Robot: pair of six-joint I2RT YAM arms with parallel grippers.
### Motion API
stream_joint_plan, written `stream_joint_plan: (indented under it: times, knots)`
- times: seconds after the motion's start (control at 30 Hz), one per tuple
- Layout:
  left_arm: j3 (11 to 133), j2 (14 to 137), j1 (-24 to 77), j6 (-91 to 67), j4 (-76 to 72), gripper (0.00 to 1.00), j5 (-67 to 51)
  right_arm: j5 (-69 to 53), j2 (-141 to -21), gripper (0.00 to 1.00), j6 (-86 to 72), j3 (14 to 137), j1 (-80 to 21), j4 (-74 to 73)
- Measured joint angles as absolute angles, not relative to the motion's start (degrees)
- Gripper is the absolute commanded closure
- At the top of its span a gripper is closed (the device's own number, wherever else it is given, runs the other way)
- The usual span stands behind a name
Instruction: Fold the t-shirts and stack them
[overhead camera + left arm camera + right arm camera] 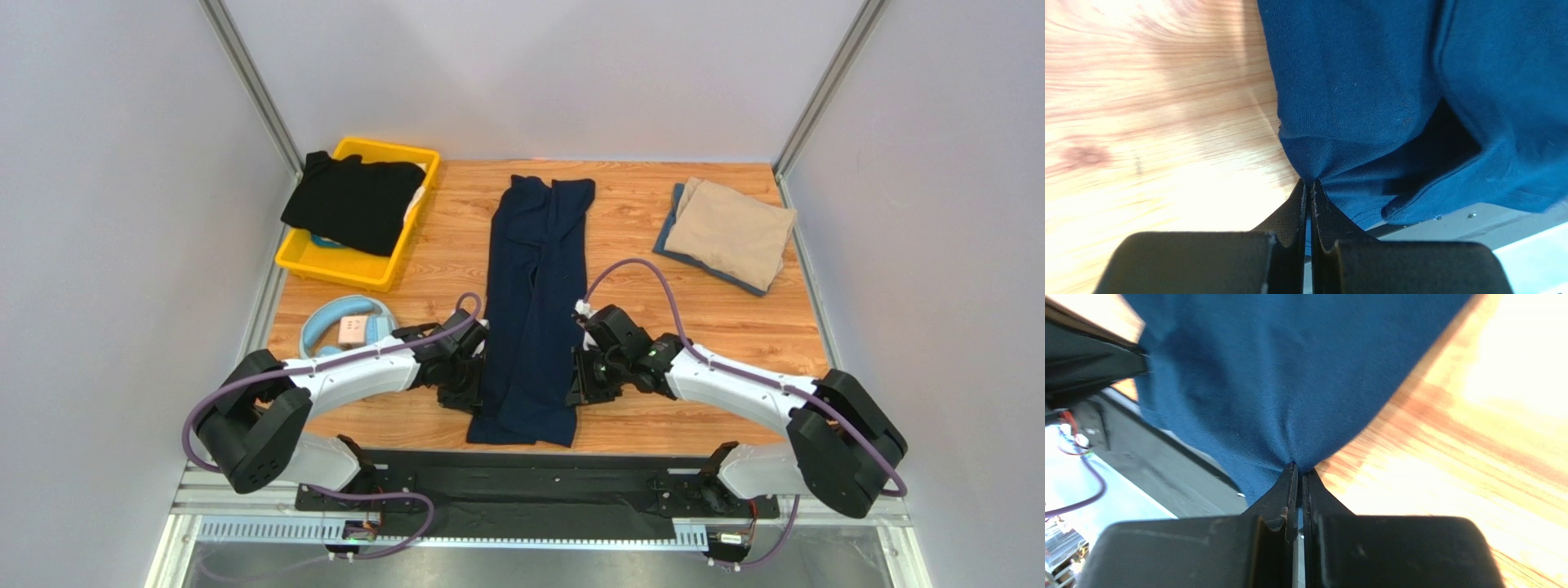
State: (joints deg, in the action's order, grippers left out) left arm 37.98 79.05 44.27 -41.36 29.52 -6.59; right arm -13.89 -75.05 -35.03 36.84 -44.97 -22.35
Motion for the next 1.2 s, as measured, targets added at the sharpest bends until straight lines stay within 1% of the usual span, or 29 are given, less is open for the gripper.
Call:
stream_joint_plan:
  times: [0.17, 0.43, 0.63, 0.87, 1.2]
  knots:
    - [40.47, 78.61, 44.27, -40.05, 32.12, 1.0, -4.23, -13.1, -74.26, 1.0, -34.37, 40.27, -44.99, -24.38]
    - [42.52, 78.7, 44.27, -38.94, 33.8, 1.0, -2.9, -13.61, -77.6, 1.0, -34.3, 40.36, -44.97, -24.38]
    - [44.91, 78.7, 44.23, -37.78, 35.48, 1.0, -2.11, -13.15, -78.0, 1.0, -34.11, 41.56, -44.97, -24.84]
    - [50.06, 78.96, 43.62, -35.62, 37.15, 1.0, -0.12, -9.87, -80.73, 1.0, -31.42, 48.8, -44.91, -27.2]
    - [58.63, 84.66, 40.42, -32.77, 37.74, 1.0, 2.31, -6.26, -86.76, 1.0, -28.4, 57.28, -42.54, -28.86]
